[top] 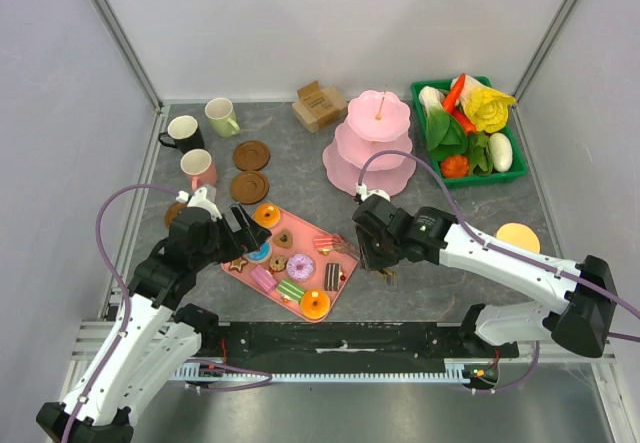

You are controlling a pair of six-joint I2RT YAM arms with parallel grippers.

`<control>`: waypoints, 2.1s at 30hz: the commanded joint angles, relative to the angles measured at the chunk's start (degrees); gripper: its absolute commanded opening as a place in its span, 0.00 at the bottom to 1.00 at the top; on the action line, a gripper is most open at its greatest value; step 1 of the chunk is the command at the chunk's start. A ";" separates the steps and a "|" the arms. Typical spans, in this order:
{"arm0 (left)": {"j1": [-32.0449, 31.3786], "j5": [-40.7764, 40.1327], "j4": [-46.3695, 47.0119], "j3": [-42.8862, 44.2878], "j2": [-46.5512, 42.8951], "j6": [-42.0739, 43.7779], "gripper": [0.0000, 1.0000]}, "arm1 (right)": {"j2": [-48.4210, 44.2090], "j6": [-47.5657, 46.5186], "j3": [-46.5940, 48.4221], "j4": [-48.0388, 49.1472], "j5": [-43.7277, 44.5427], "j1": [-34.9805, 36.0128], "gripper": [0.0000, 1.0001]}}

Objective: Serve the afternoon tea

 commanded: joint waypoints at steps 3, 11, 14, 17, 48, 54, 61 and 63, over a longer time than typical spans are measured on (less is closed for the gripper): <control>0.16 0.56 1.25 0.34 -0.54 0.03 0.99 | -3.29 1.83 2.66 1.04 5.38 0.07 0.24; 0.16 0.56 1.60 0.35 -0.01 -0.06 0.99 | -9.35 4.03 2.31 1.13 9.87 -7.12 0.24; 0.07 0.56 1.60 0.34 0.08 -0.06 0.99 | -11.55 2.99 1.26 1.39 9.34 -12.57 0.25; 0.07 0.56 1.77 0.34 0.17 -0.23 0.99 | -12.35 1.66 1.26 1.48 9.78 -17.67 0.25; 0.16 1.26 4.76 0.61 3.77 -0.23 0.99 | 9.63 -2.38 4.07 22.49 3.80 -36.76 0.50; 0.07 1.43 4.68 0.70 3.95 -0.32 0.99 | 7.17 -2.73 3.45 22.14 3.72 -36.93 0.62; 0.07 1.70 4.24 1.05 3.60 -0.32 0.99 | -0.20 -2.91 0.65 16.96 4.95 -36.93 0.63; 0.07 1.61 4.06 0.96 3.42 -0.32 0.99 | -3.54 -2.82 -1.02 14.59 4.51 -37.02 0.64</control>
